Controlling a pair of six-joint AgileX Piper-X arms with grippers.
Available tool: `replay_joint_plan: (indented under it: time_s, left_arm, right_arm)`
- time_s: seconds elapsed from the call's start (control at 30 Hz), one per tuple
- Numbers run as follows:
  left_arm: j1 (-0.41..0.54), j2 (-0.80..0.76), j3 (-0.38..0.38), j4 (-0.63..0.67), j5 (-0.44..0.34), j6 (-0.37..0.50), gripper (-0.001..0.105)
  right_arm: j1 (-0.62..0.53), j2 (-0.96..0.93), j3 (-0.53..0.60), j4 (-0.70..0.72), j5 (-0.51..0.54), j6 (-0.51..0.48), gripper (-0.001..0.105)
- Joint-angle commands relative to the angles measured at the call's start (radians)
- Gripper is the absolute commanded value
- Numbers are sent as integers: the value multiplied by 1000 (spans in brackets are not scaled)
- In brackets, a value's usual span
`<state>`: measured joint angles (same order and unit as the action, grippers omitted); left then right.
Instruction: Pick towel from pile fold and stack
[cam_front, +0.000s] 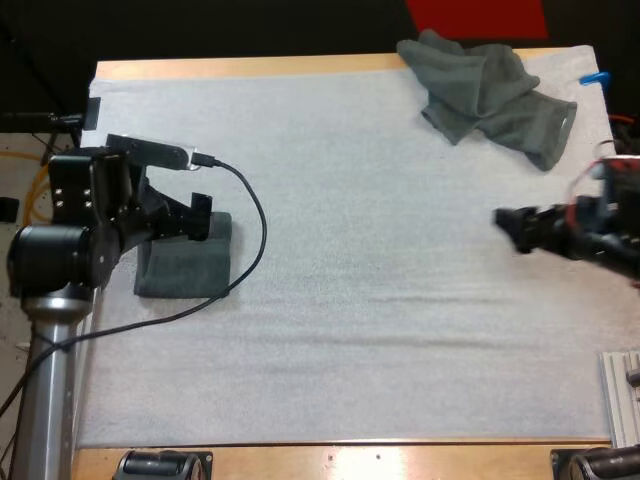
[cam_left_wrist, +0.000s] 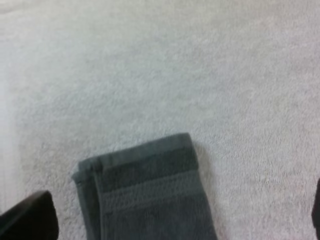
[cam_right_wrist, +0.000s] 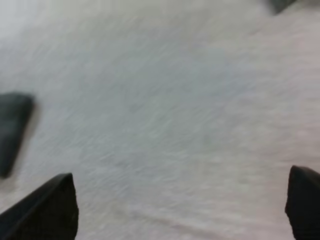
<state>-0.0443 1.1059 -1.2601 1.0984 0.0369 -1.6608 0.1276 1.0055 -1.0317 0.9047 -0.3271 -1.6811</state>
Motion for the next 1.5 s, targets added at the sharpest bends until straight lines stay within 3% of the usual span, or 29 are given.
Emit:
replay_joint_plan:
  time_s: [0.0,0.17,0.4,0.57,0.73,0.87,1.07,1.3,1.47]
  left_arm:
    - [3,-25,-2,4,-3,-6,105]
    - [35,-106,-2,16,-3,1,105]
    - [36,-277,53,19,-35,1,105]
    - [36,-519,226,-102,-111,18,105]
    - [36,-824,396,-156,-113,27,105]
    - [36,-1023,472,-64,-108,27,105]
    - [36,-1197,482,90,-108,27,105]
    - [36,-1260,473,343,-102,-11,105]
    - [36,-1262,473,378,-86,-18,105]
  right_arm:
    - [-38,-14,-5,10,-14,-42,82]
    - [-181,-80,-5,75,-12,-121,82]
    - [-198,-244,-5,133,62,-183,82]
    - [-198,-411,31,147,64,-194,82]
    - [-198,-596,123,146,94,-194,82]
    - [-198,-777,209,145,115,-194,82]
    - [-198,-990,294,147,115,-178,82]
    - [-193,-1054,352,182,111,-113,82]
    - [-193,-1059,375,172,111,-111,82]
